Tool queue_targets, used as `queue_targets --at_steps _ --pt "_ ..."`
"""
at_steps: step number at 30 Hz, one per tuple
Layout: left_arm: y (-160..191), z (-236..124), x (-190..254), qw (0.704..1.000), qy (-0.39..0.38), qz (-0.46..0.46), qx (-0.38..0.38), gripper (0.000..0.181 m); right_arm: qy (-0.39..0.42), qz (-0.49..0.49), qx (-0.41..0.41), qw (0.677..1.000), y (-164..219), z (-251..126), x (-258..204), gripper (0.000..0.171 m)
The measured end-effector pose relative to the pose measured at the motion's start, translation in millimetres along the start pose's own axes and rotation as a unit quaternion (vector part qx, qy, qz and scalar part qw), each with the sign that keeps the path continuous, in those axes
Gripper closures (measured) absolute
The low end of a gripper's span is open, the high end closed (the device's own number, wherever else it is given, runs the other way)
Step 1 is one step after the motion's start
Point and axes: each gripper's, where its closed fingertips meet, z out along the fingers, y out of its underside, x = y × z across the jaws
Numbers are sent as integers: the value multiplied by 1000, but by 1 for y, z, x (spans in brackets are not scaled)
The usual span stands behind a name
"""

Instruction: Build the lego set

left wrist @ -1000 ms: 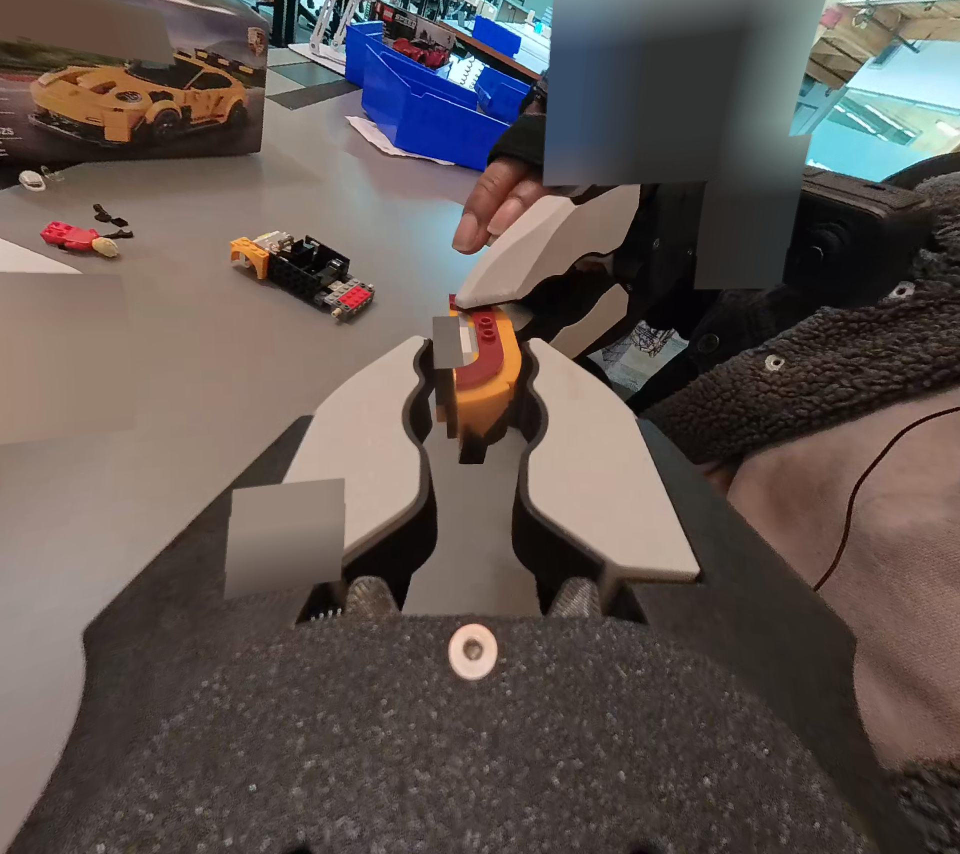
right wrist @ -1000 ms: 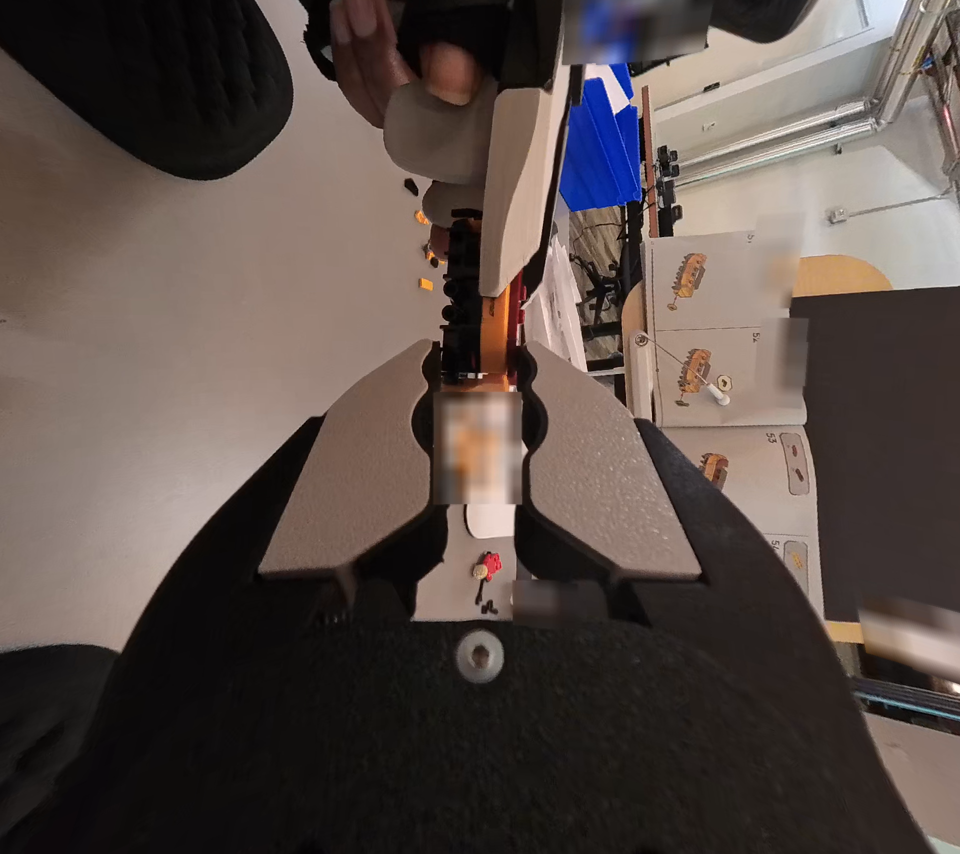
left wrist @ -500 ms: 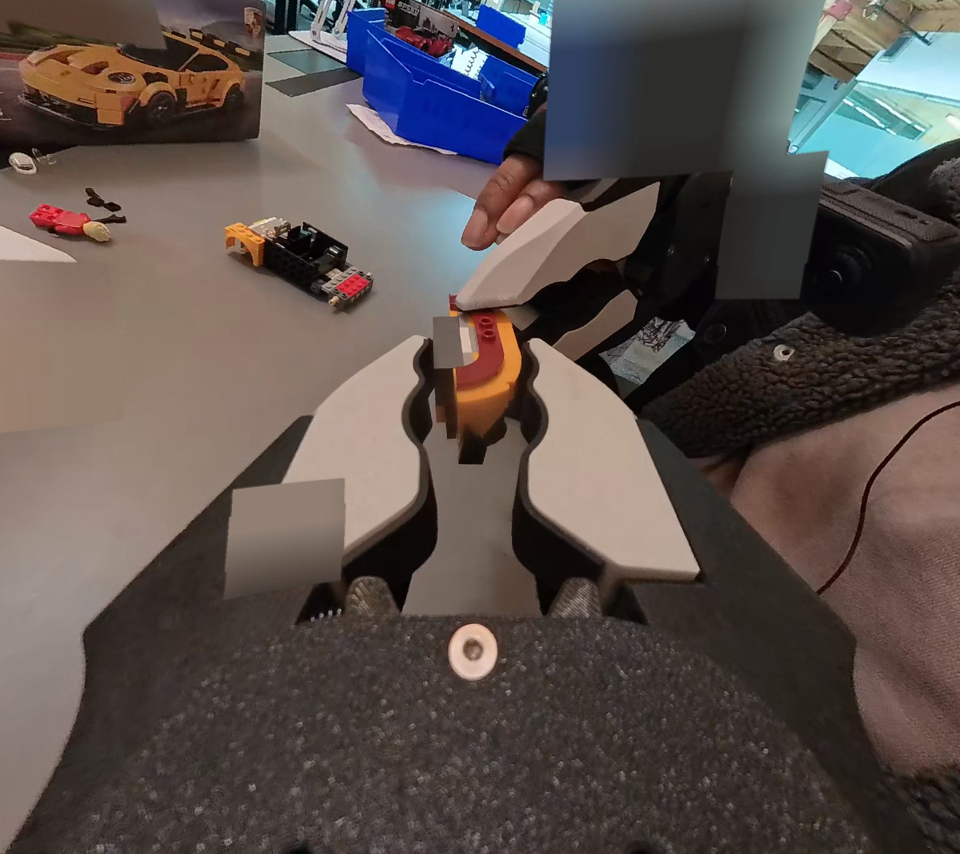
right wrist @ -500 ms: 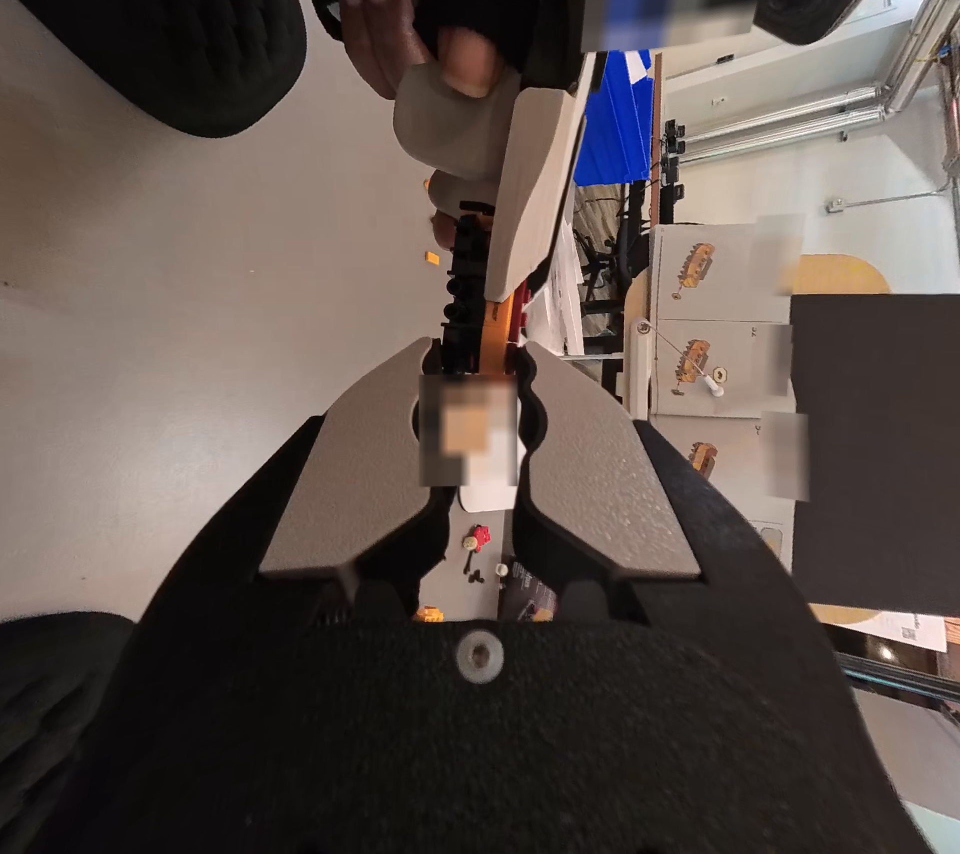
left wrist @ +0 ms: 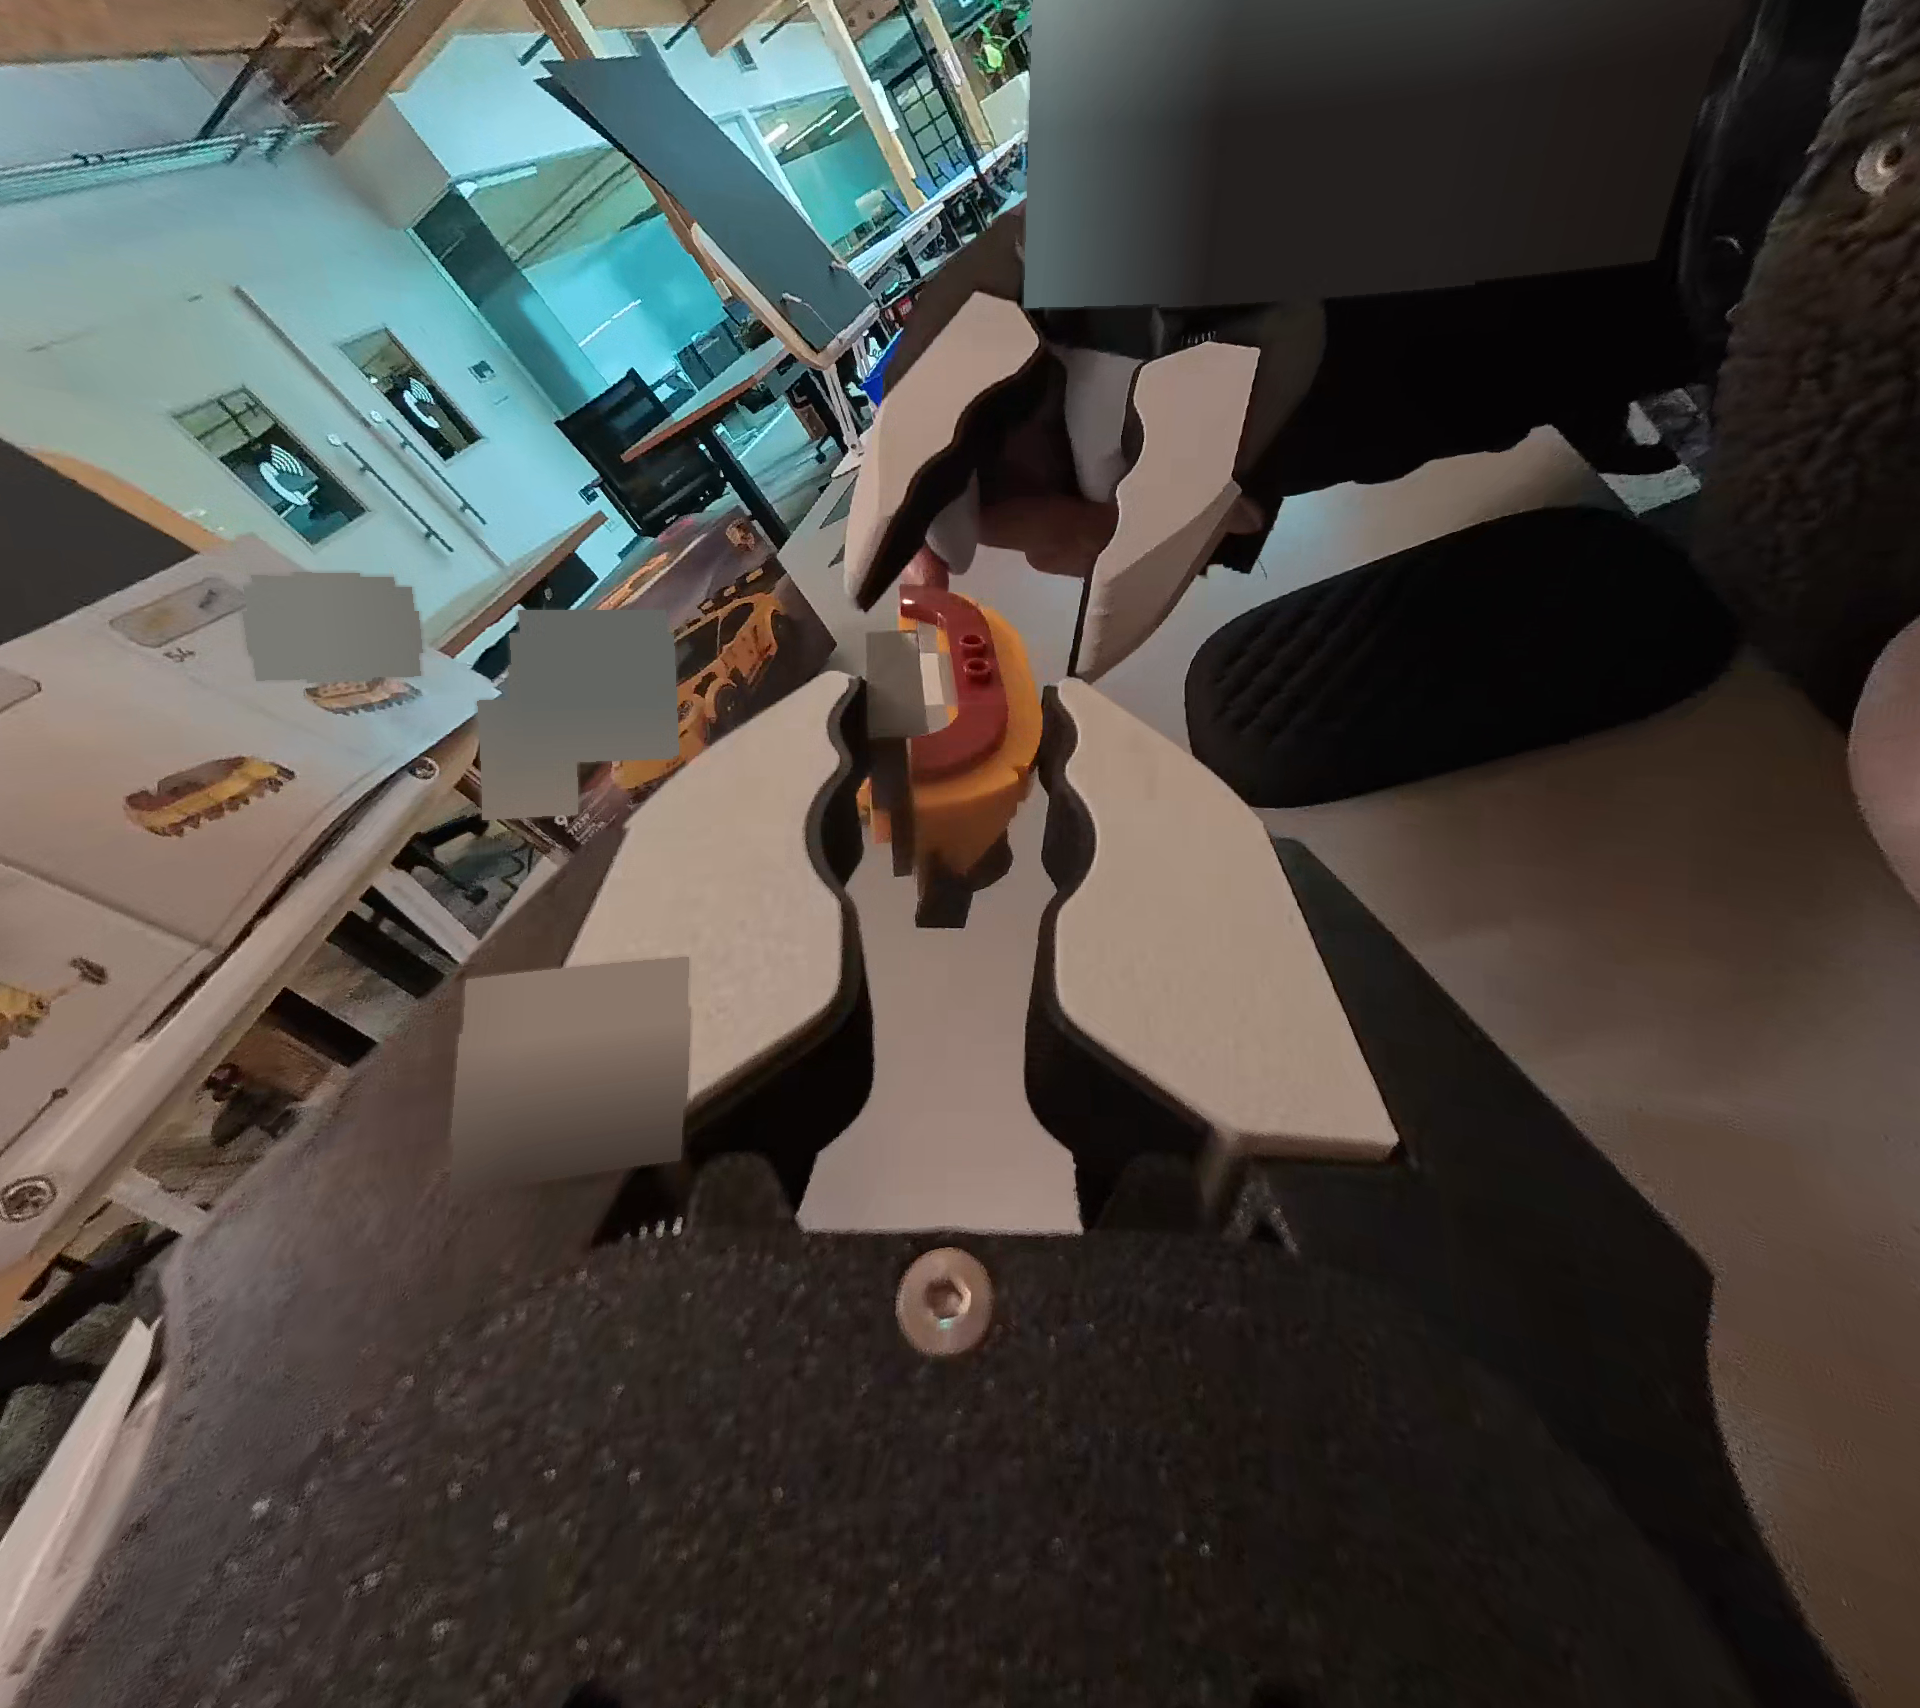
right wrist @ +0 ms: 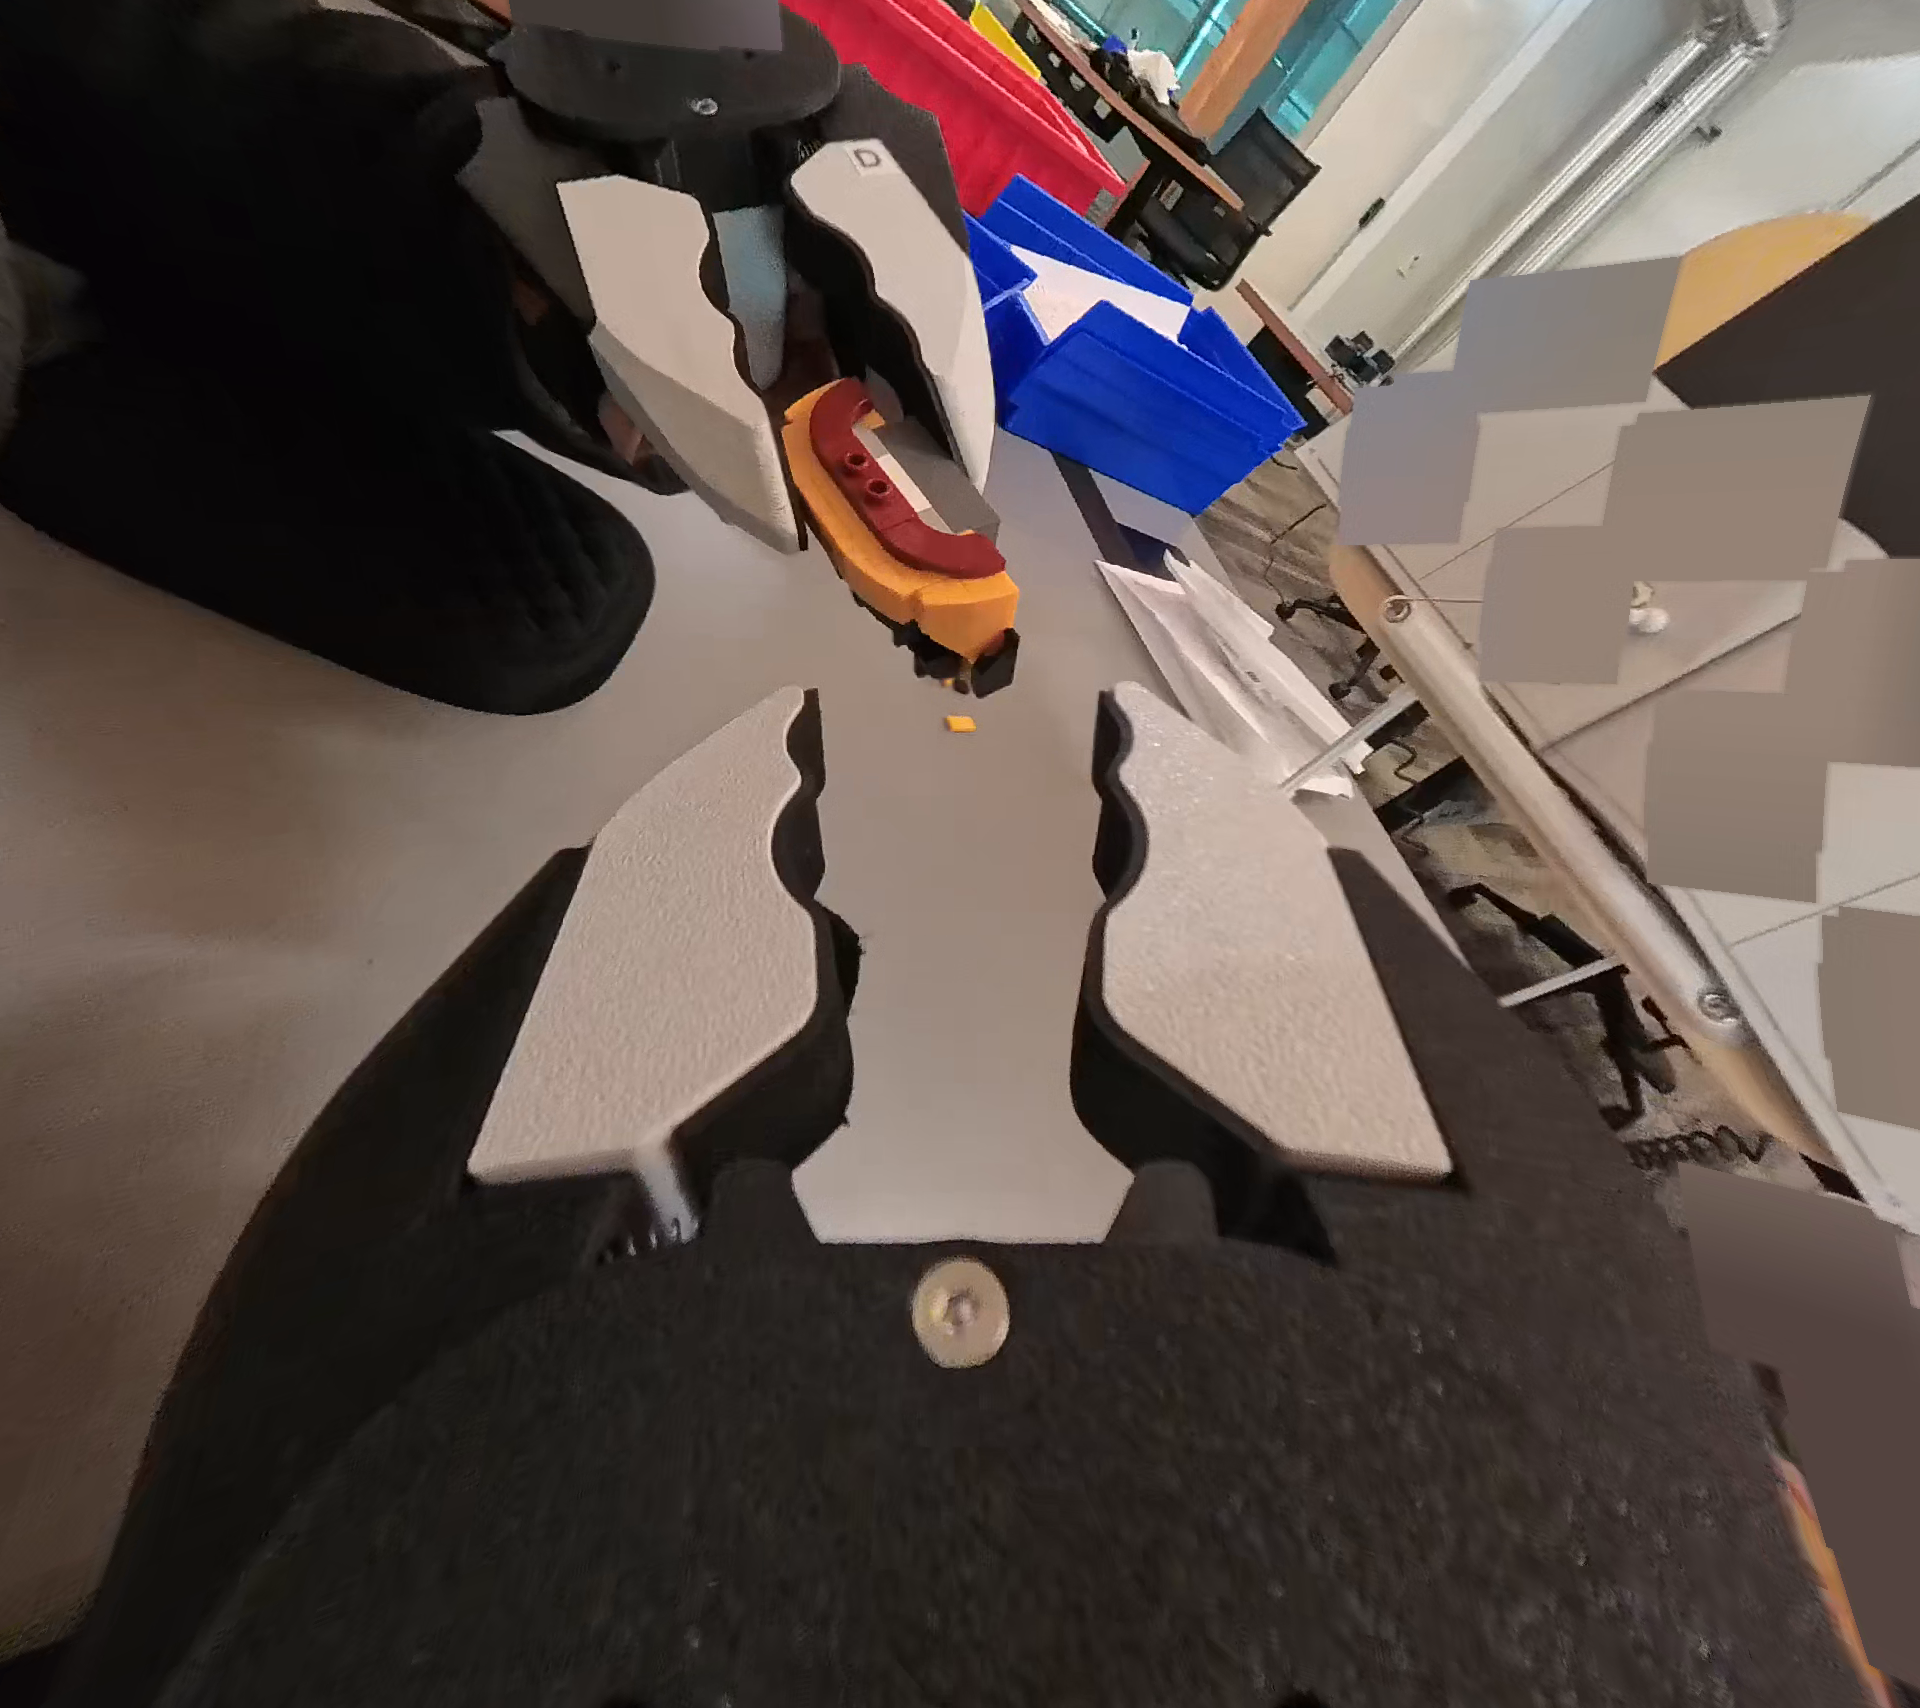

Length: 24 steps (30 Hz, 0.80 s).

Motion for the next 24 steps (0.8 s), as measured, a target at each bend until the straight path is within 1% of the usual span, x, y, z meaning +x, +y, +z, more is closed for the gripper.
queue_targets --at_steps 4,6,9,12,14,16,18,19,21,23,24 --pt "-2 3 2 1000 6 8 5 150 -8 2 1 1000 2 3 -3 123" --pt "1 5 6 1000 24 2 1 150 -19 6 6 1000 1 6 -6 123" --pt "12 10 13 996 76 -44 8 150 -72 30 -1 997 5 11 -15 125" --pt "31 18 15 984 141 -106 12 150 -126 75 -11 989 21 20 -21 140" --pt "50 22 11 977 159 -140 4 150 -134 113 -32 984 39 28 -19 140" --pt "76 24 6 966 168 -193 -24 150 -133 153 -54 978 58 38 -16 141" --pt "103 24 -3 962 139 -226 -69 143 -127 186 -75 971 80 48 -11 141" --pt "117 22 -7 960 124 -232 -99 141 -120 202 -88 968 90 53 -8 141" --pt "141 21 -11 956 97 -225 -162 141 -115 209 -115 964 108 64 -8 141" --pt "155 20 -15 954 71 -211 -203 148 -112 203 -144 962 122 74 -8 141" --pt "161 20 -15 950 65 -209 -225 148 -114 208 -153 959 126 78 -10 141"
